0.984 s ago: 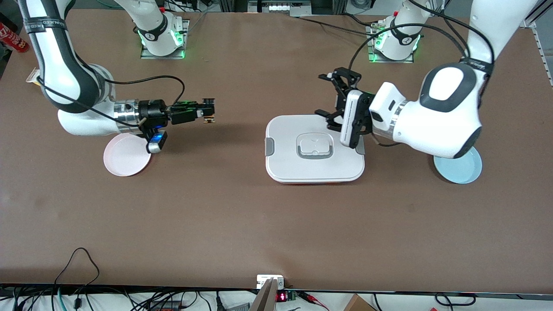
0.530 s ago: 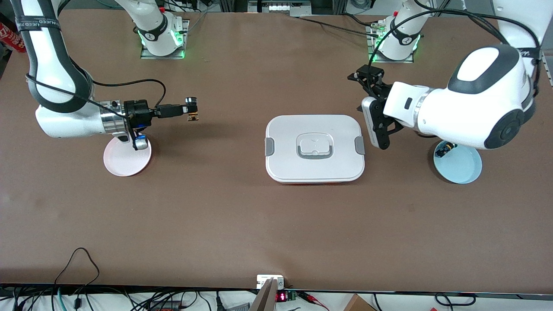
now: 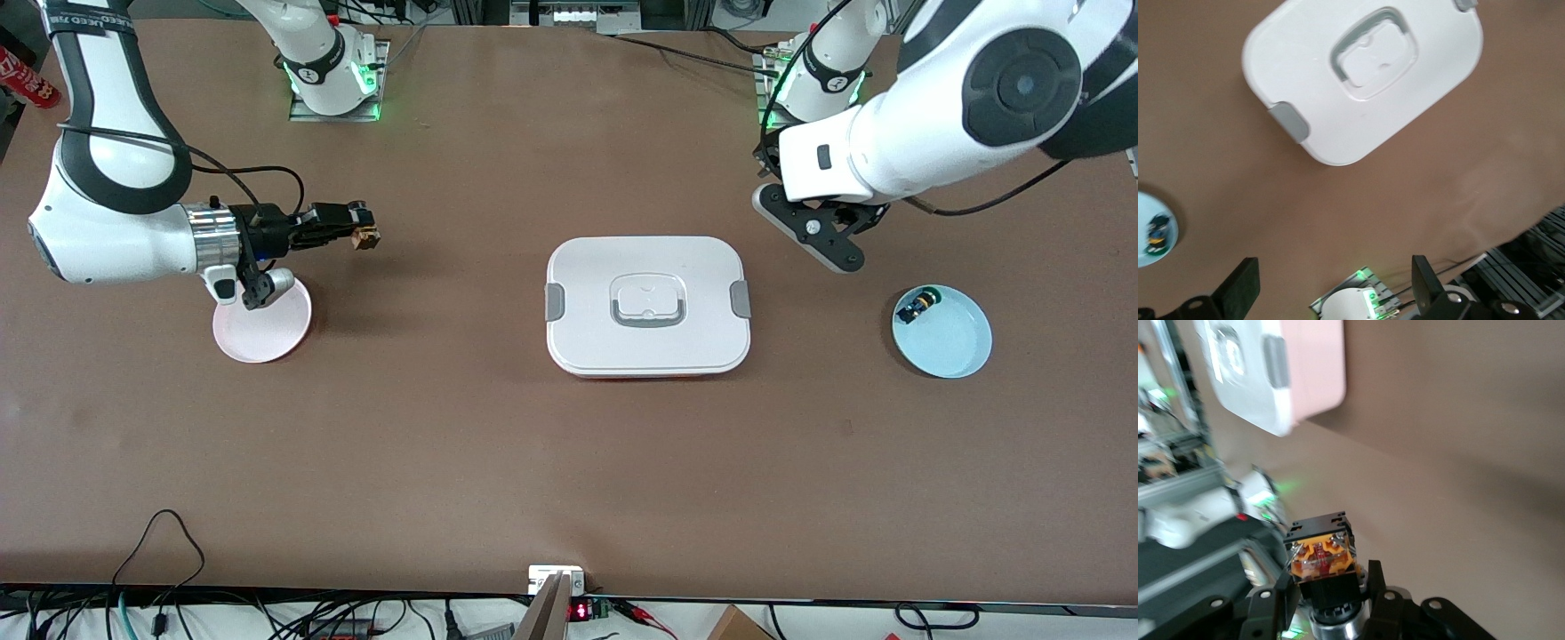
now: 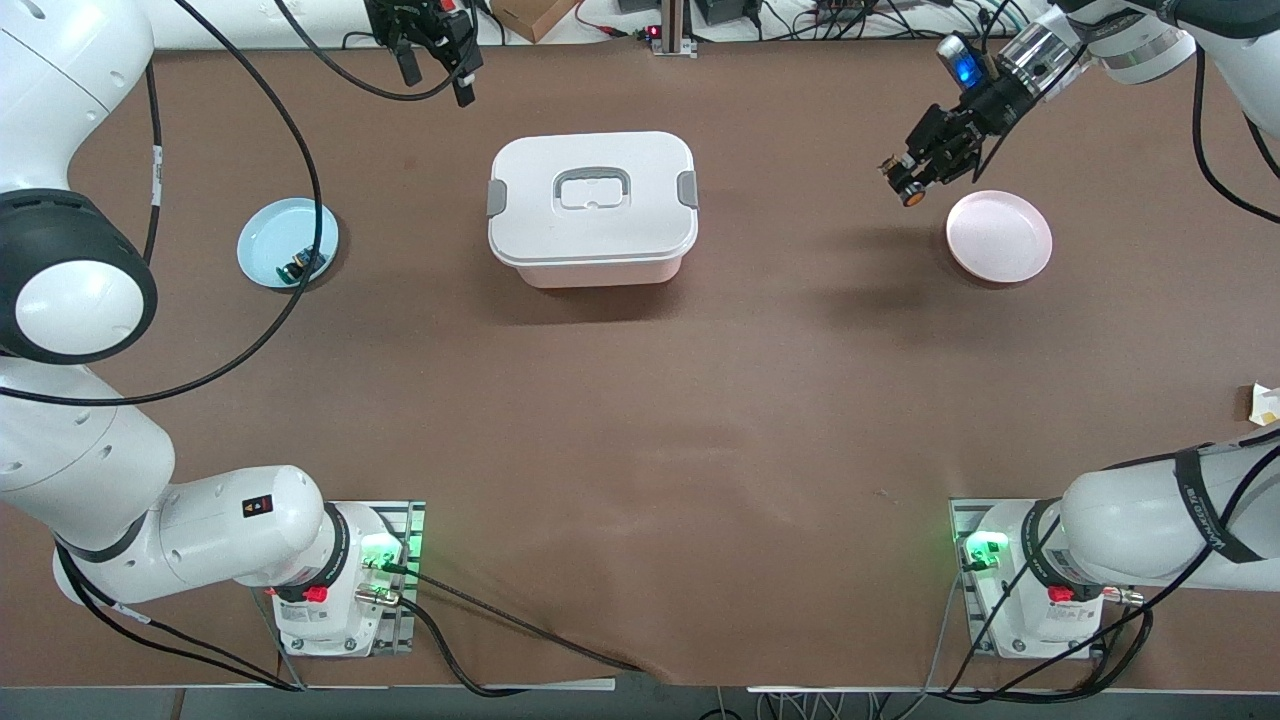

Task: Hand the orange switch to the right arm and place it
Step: 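Open the left gripper and withdraw it while the right gripper holds the switch, then lower the orange switch onto the pink plate with the right gripper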

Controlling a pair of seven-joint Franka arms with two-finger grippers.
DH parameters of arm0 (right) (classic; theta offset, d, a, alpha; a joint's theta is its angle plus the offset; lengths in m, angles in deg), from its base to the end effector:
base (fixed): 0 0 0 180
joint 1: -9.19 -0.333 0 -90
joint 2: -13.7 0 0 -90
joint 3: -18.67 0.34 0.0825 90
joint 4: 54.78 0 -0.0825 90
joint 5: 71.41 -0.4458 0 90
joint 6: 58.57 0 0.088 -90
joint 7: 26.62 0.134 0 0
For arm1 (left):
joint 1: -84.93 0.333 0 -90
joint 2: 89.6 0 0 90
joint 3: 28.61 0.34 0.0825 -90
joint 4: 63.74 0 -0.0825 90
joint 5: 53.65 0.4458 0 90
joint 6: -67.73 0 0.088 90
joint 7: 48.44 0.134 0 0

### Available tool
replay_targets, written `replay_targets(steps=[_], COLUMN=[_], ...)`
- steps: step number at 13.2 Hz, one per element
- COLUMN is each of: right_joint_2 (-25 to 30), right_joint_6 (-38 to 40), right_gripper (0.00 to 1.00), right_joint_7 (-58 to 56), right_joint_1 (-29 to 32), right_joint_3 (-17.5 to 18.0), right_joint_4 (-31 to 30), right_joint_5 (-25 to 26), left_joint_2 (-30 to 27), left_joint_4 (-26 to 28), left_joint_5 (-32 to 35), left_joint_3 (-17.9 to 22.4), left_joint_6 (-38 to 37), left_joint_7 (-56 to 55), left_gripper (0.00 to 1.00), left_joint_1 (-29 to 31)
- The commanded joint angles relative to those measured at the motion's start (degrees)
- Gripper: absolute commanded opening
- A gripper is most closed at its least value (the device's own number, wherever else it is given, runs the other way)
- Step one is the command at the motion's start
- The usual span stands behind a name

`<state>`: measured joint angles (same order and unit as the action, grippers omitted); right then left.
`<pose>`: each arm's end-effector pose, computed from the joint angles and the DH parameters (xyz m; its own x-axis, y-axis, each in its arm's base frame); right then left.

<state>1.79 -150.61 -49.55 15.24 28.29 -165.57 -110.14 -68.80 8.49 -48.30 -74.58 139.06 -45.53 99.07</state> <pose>0.5877 0.1161 0.3458 0.9020 0.3461 -0.2580 0.0654 -0.7004 -0.7107 0.6088 -0.2570 0.5818 0.7889 -0.5573 -0.2591 -0.5282 -0.8303 0.1776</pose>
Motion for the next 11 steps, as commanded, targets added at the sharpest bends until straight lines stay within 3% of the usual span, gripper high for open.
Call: replay_targets(steps=[1,3,6,8,11], right_joint_2=[0.58,0.58,0.58,0.49,0.31], right_joint_6=[-1.2,-2.44,-5.59,-7.7,-10.6], right_gripper=[0.33,0.33,0.32,0.32,0.32], right_joint_7=[-6.15,-9.75,-17.83,-21.18,-25.84], right_joint_1=[1.5,2.3,2.39,2.39,2.91], right_joint_3=[0.48,0.48,0.48,0.48,0.48], right_joint_4=[0.31,0.31,0.31,0.14,-0.13], right_joint_5=[5.75,9.62,20.67,25.0,31.93], left_joint_2=[-4.7,-7.34,-13.48,-17.88,-21.13], left_joint_4=[1.68,4.74,15.53,22.39,27.86], left_joint_5=[0.63,-0.34,-4.29,-4.82,-9.45], left_joint_3=[15.92,29.65,40.05,44.11,44.3], left_joint_6=[0.3,8.34,20.65,24.9,25.61], left_joint_7=[-0.36,-0.71,-0.63,-0.8,-0.98], left_gripper=[1.0,1.0,1.0,1.0,1.0], left_joint_1=[-9.35,-16.67,-18.27,-21.08,-20.48])
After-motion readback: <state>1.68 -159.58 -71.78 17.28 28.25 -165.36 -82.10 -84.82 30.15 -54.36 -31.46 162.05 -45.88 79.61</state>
